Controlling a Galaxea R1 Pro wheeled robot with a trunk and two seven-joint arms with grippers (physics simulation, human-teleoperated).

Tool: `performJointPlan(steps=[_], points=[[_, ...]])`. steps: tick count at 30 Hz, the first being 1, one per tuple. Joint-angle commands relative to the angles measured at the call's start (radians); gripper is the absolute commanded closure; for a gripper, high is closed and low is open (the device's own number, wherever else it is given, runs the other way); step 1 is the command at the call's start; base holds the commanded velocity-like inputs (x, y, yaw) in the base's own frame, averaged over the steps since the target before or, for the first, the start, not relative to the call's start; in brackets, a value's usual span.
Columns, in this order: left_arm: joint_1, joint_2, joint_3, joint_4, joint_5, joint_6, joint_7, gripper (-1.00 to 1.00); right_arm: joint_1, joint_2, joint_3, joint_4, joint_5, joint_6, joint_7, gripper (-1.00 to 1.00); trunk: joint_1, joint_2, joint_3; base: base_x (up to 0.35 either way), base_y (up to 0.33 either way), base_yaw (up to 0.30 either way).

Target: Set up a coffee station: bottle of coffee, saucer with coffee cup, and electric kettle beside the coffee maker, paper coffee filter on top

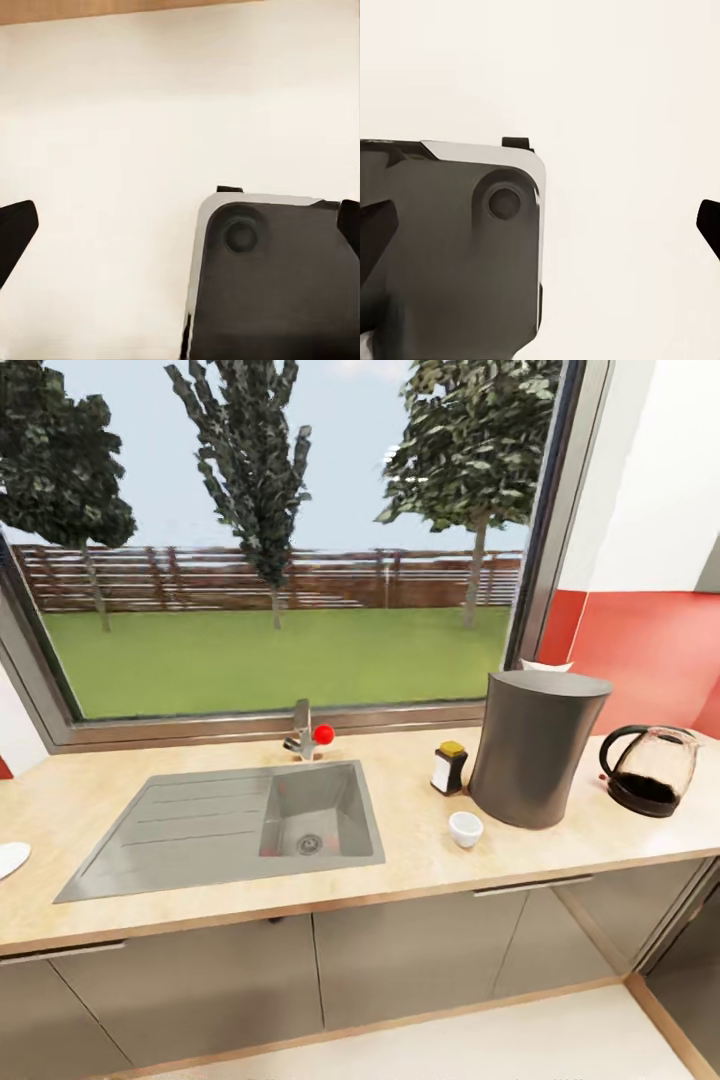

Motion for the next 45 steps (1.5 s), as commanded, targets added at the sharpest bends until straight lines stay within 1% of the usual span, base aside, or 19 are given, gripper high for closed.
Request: performJointPlan(steps=[1, 3, 5, 6, 7, 8, 9, 10, 12, 13, 19, 31, 40, 45], points=[[0.0, 0.0, 0.002, 0.019, 0.006, -0.001, 0.002, -1.0, -0.001, 0.001, -0.007, 0.001, 0.009, -0.004, -0.002, -1.0, 0.001, -0.002, -0.003, 0.0, 0.0, 0.072], [0.0, -0.001, 0.007, 0.078, 0.007, 0.001, 0.005, -1.0, -0.001, 0.001, -0.007, 0.0, 0.008, -0.004, -0.001, -1.0, 0.001, -0.002, -0.006, 0.0, 0.0, 0.038], [0.0, -0.002, 0.008, 0.11, 0.007, 0.007, 0.008, -1.0, -0.001, 0.001, -0.007, 0.0, 0.008, -0.004, 0.0, -1.0, 0.001, -0.002, -0.009, 0.0, 0.0, 0.015], [0.0, -0.001, 0.009, 0.135, 0.008, 0.027, 0.012, -1.0, -0.001, 0.001, -0.008, 0.0, 0.008, -0.004, 0.0, -1.0, 0.001, -0.002, -0.011, 0.0, 0.0, 0.008], [-0.001, 0.0, 0.01, 0.154, 0.008, 0.075, 0.016, -1.0, -0.001, 0.001, -0.008, 0.0, 0.008, -0.004, 0.001, -1.0, 0.001, -0.002, -0.013, 0.0, 0.0, 0.004], [-0.001, 0.004, 0.01, 0.166, 0.007, 0.175, 0.019, -1.0, -0.001, 0.001, -0.009, 0.0, 0.008, -0.004, 0.001, -1.0, 0.001, -0.002, -0.014, 0.0, 0.0, 0.002], [-0.001, 0.006, 0.01, 0.168, 0.006, 0.204, 0.021, -1.0, -0.001, 0.001, -0.008, 0.0, 0.008, -0.005, 0.001, -1.0, 0.001, -0.002, -0.016, 0.0, 0.0, 0.001], [-0.001, 0.015, 0.01, 0.171, 0.006, 0.285, 0.028, -1.0, -0.001, 0.002, -0.008, 0.0, 0.008, -0.004, 0.001, -1.0, 0.001, -0.002, -0.017, 0.0, 0.0, 0.0], [-0.001, 0.028, 0.01, 0.172, 0.006, 0.378, 0.049, -1.0, -0.001, 0.002, -0.007, 0.0, 0.008, -0.004, 0.001, -1.0, 0.001, -0.002, -0.021, 0.0, 0.0, 0.0], [0.001, 0.04, 0.009, 0.172, 0.008, 0.43, 0.141, -1.0, -0.001, 0.004, -0.007, 0.001, 0.008, -0.004, 0.002, -1.0, 0.001, -0.002, -0.022, 0.0, 0.0, 0.0], [0.0, 0.035, 0.007, 0.162, 0.009, 0.424, 0.144, -1.0, -0.001, 0.006, -0.006, 0.001, 0.009, -0.004, 0.002, -1.0, 0.001, -0.002, -0.031, 0.0, 0.081, 0.086], [-0.002, 0.042, 0.009, 0.161, 0.01, 0.407, 0.141, -1.0, -0.001, 0.007, -0.007, 0.001, 0.009, -0.004, -0.001, -1.0, 0.001, -0.002, -0.045, 0.0, 0.285, 0.204], [-0.005, 0.043, 0.009, 0.161, 0.009, 0.404, 0.134, -1.0, -0.001, 0.007, -0.007, 0.001, 0.009, -0.004, -0.001, -1.0, 0.001, -0.002, -0.046, 0.0, 0.303, 0.244], [-0.007, 0.044, 0.008, 0.161, 0.007, 0.401, 0.135, -1.0, -0.001, 0.005, -0.007, 0.002, 0.011, -0.004, -0.002, -1.0, 0.001, -0.002, -0.046, 0.0, 0.306, 0.032]])
